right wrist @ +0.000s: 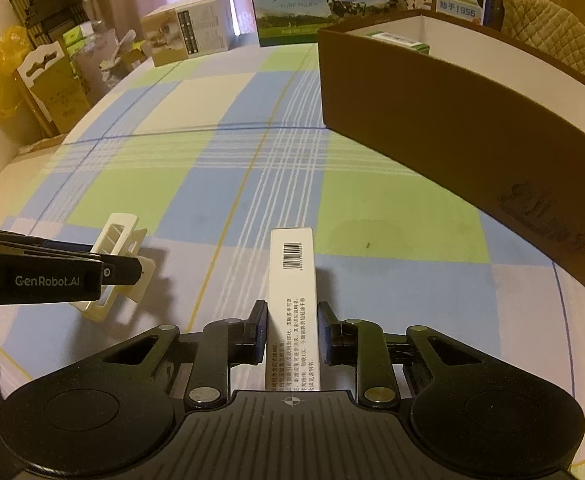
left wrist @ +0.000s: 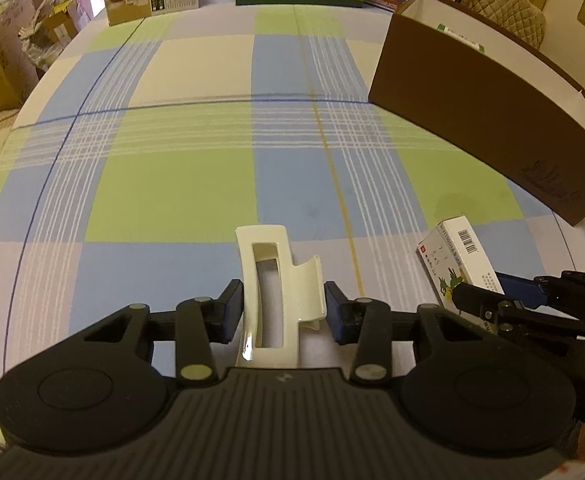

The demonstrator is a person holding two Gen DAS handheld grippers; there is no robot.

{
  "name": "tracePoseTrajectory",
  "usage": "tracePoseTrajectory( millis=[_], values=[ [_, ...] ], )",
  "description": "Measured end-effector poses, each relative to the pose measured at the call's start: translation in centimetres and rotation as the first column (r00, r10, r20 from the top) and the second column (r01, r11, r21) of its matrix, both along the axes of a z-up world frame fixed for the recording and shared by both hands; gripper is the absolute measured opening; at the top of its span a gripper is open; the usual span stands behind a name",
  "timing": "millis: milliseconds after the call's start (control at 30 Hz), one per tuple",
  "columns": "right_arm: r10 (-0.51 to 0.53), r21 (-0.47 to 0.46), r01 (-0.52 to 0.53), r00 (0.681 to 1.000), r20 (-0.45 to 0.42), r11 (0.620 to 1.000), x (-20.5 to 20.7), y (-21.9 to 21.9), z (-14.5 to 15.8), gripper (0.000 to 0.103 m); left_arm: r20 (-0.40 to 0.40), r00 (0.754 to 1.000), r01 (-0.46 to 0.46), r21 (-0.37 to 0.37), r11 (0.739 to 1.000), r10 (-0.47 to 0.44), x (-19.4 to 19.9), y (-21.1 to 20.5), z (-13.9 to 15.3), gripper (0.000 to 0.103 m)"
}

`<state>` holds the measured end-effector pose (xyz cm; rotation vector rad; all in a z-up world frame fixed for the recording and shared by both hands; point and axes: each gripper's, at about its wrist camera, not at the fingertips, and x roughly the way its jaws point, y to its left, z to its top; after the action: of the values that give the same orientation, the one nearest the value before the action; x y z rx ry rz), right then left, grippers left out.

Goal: Organize objects
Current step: 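Carry the hair clip and medicine box over the brown box with both tools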

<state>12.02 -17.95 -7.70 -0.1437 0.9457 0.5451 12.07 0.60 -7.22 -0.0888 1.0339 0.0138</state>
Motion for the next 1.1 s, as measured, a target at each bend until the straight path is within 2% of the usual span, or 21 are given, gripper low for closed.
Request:
tracePoseTrajectory(
  millis=[300, 633, 800, 1100],
  values=[
    [-0.019, 0.057, 0.018, 0.999, 0.031, 0.998, 0.1, -1.0, 2.7, 0.022, 0.047, 0.999, 0.026, -0.009, 1.0, -0.025, 0.5, -0.7, 2.1, 0.038],
    [-0.068, 0.139, 0.053, 0.992, 0.108, 0.989, 1.8, -4.2, 8.4, 0.022, 0.135, 0.984, 0.118, -0.015, 0.993, -0.115, 3.0, -3.5, 6.2, 0.038],
    [-0.125, 0.181, 0.097, 0.981, 0.147, 0.979, 3.7, -6.7, 11.2, 0.022, 0.191, 0.963, 0.193, -0.006, 0.981, -0.188, 5.6, -6.1, 8.6, 0.038],
    [-0.255, 0.208, 0.212, 0.945, 0.207, 0.955, 8.7, -12.2, 14.6, 0.022, 0.288, 0.907, 0.323, -0.014, 0.946, -0.306, 11.2, -12.6, 12.3, 0.038]
  ],
)
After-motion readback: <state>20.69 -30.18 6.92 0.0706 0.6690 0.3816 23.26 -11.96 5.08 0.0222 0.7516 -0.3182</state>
